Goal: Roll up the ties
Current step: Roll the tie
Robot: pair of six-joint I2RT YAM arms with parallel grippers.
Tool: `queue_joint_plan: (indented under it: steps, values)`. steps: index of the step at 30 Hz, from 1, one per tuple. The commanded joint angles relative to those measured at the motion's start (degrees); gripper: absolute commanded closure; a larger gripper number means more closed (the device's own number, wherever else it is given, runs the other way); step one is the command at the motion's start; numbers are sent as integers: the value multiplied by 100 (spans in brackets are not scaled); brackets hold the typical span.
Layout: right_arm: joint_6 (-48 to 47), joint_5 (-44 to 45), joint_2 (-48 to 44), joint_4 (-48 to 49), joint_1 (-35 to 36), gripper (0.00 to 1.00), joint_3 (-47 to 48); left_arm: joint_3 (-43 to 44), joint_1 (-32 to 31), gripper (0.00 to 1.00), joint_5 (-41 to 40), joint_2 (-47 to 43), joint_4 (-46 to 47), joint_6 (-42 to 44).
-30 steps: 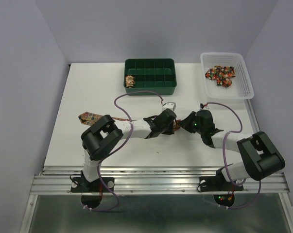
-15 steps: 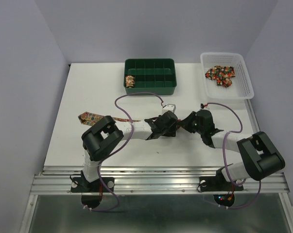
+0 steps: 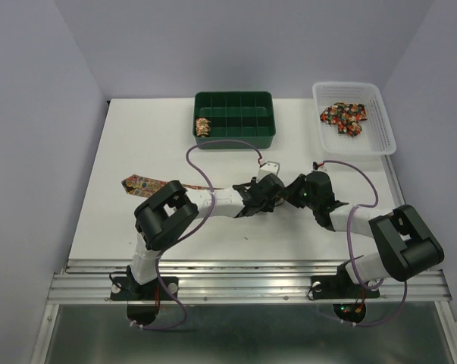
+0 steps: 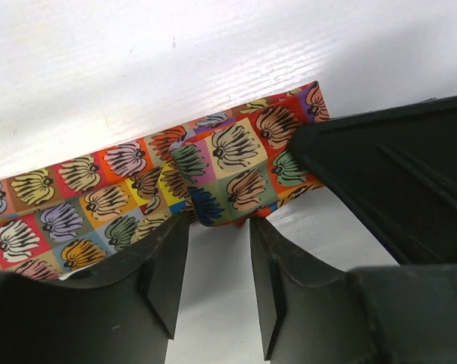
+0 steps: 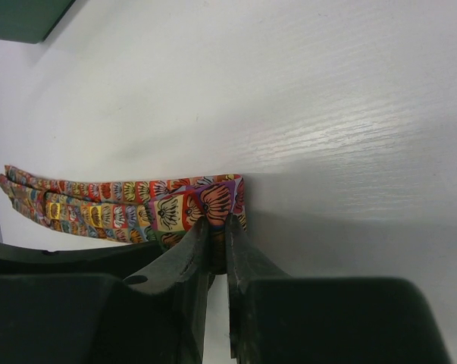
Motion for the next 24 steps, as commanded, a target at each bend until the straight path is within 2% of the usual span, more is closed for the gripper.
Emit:
queue_joint_plan:
  steps: [1,3,6,14,16,18,19,24]
  values:
    - [-19,-96,53,340,11,99,3,308,-57,56,-232,73,-64,185]
    - [-36,-96,35,322,11,99,-6,361,-57,57,-355,126,-64,150]
    - [-98,-104,0,243,11,99,3,431,-57,71,-487,152,-284,79]
    - [-485,-289,123,-65,19,99,126,502,-48,76,-566,179,-302,61]
    - [-520,-315,132,-82,11,99,126,519,-48,80,-636,214,-319,44]
    - [-537,-324,114,-91,11,99,117,563,-22,88,-655,275,-346,9]
    - [-546,-324,79,-91,11,99,126,589,-13,99,-637,328,-363,-35]
    - [-581,-351,-26,-65,11,99,100,572,-13,100,-505,442,-302,-176]
